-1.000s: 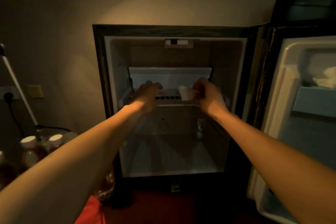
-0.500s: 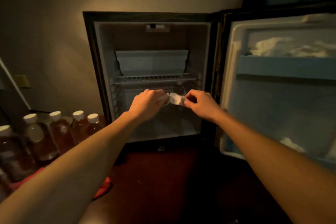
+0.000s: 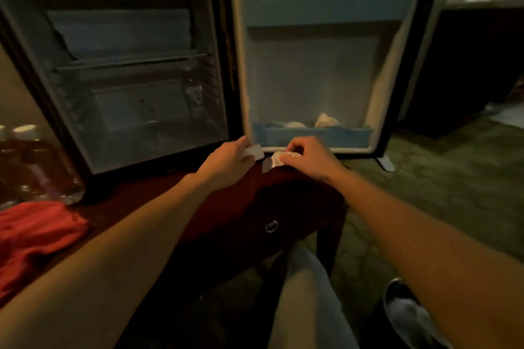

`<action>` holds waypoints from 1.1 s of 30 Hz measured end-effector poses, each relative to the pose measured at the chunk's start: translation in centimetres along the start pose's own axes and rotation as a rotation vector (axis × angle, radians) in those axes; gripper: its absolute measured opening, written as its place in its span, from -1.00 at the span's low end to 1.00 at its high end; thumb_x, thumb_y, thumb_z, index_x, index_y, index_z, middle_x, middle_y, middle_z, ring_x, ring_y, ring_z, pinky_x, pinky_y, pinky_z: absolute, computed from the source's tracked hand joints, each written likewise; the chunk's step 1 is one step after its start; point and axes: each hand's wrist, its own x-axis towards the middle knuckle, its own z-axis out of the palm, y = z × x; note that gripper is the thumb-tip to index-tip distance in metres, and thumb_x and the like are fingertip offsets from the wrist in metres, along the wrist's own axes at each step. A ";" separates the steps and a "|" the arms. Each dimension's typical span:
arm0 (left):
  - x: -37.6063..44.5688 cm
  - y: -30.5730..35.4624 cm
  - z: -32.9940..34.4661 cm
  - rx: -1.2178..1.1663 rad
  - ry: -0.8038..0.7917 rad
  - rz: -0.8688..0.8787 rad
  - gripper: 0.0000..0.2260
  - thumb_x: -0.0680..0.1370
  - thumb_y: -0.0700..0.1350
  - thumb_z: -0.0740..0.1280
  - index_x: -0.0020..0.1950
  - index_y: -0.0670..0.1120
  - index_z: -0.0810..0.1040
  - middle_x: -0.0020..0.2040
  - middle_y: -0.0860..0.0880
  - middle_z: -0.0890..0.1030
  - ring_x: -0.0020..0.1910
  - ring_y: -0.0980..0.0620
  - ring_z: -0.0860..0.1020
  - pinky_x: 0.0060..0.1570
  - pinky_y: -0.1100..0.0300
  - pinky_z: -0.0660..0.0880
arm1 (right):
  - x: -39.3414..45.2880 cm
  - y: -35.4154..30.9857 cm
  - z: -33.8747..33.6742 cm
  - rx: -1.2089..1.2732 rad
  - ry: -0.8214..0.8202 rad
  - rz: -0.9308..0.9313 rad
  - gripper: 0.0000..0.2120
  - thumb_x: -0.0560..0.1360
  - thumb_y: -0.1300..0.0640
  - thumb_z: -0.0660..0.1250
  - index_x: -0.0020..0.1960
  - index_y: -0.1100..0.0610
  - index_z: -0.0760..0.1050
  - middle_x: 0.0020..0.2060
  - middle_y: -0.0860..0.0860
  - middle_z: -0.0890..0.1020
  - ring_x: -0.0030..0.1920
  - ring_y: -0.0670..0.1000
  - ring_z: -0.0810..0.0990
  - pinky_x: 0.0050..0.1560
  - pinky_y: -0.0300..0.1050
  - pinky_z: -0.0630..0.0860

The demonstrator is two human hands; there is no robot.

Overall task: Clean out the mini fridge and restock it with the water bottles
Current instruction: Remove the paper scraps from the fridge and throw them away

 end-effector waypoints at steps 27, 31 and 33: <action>0.2 23.9 38.6 -0.149 -0.504 0.349 -0.86 0.53 -0.04 0.36 -0.10 -0.10 0.58 -0.07 -0.04 0.52 -0.06 -0.03 0.51 -0.13 0.12 0.43 | -29.8 33.9 -7.0 0.037 0.384 0.903 -0.92 0.41 0.19 0.43 -0.14 0.02 0.60 -0.25 -0.06 0.63 -0.27 -0.21 0.56 -0.38 -0.52 0.37; -0.8 25.0 43.9 -0.135 -0.611 0.298 -0.85 0.56 -0.02 0.35 -0.05 -0.09 0.61 0.00 -0.03 0.52 -0.05 0.01 0.51 -0.07 0.08 0.51 | -32.1 38.3 -5.4 0.027 0.366 1.026 -0.94 0.43 0.18 0.44 -0.10 0.11 0.61 -0.27 -0.02 0.62 -0.28 -0.13 0.56 -0.35 -0.36 0.42; -1.0 25.0 46.2 -0.132 -0.649 0.265 -0.88 0.55 -0.04 0.38 -0.03 -0.07 0.63 0.02 -0.02 0.53 -0.06 0.04 0.51 -0.10 0.12 0.50 | -32.4 40.1 -4.8 0.036 0.339 1.059 -0.92 0.45 0.20 0.43 -0.06 0.13 0.61 -0.23 -0.01 0.61 -0.21 -0.09 0.59 -0.27 -0.31 0.47</action>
